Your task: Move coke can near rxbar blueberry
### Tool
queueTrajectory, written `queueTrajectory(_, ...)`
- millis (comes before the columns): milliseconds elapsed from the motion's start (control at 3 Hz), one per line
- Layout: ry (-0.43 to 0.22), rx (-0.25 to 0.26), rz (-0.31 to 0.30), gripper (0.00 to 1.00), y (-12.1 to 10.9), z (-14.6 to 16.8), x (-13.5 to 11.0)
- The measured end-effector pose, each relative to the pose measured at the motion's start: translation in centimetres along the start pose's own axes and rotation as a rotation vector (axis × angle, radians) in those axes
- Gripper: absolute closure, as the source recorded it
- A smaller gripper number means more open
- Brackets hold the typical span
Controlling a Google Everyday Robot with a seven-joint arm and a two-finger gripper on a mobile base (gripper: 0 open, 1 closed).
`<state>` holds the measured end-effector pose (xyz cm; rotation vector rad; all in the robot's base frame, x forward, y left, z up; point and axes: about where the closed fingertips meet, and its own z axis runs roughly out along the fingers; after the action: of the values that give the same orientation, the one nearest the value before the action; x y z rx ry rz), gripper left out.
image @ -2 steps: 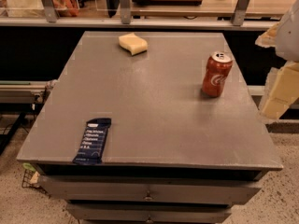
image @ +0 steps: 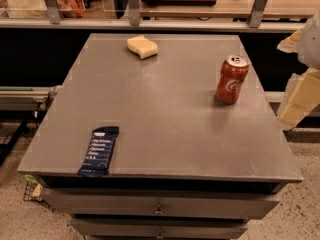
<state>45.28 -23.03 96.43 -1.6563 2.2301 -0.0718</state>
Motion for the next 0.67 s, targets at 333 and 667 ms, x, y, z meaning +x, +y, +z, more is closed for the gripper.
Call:
queueTrajectory(333,-0.131,0.028,0.164,0.00,-4.1,3.4,3.6)
queueTrajectory(667,-0.320,0.049,0.291,0.00,-7.0,6.6,4.2)
